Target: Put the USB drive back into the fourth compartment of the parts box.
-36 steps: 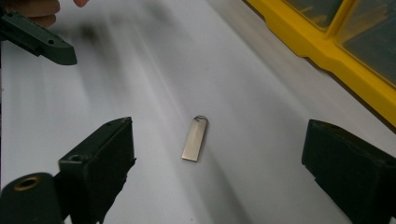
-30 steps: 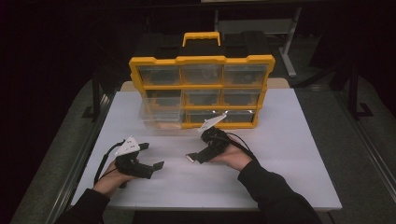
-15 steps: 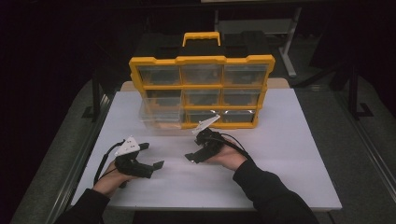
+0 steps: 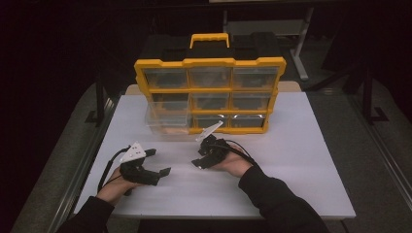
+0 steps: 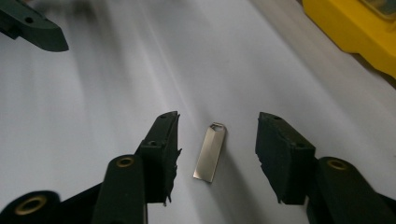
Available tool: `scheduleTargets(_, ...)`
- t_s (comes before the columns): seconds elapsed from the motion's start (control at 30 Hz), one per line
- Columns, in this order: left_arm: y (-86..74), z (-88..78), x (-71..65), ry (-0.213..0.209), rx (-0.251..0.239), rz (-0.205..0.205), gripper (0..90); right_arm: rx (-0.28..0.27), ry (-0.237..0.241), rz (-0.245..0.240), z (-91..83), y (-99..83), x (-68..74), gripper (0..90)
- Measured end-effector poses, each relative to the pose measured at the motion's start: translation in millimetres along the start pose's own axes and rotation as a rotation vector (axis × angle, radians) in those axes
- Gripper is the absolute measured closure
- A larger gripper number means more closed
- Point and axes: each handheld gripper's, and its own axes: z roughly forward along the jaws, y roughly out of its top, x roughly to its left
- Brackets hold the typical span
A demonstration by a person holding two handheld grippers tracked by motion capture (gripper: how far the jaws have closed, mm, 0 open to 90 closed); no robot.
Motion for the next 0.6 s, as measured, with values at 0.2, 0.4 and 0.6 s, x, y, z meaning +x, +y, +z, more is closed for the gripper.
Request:
scheduleTargets(0.2,-0.1,0.1,-0.1,-0.002,0.001,0.002,6.3,0.024,-0.001,-0.019,7.3,0.2,-0.1,57.2)
scheduleTargets(0.4,-0.1,0.2,-0.1,-0.004,0.002,0.006,6.4,0.042,-0.003,-0.034,12.7,-0.3,-1.4,64.4)
scheduleTargets(0.6,-0.3,0.3,-0.1,-0.004,0.005,0.009,6.4,0.06,-0.004,-0.046,16.5,-1.2,-0.9,70.1)
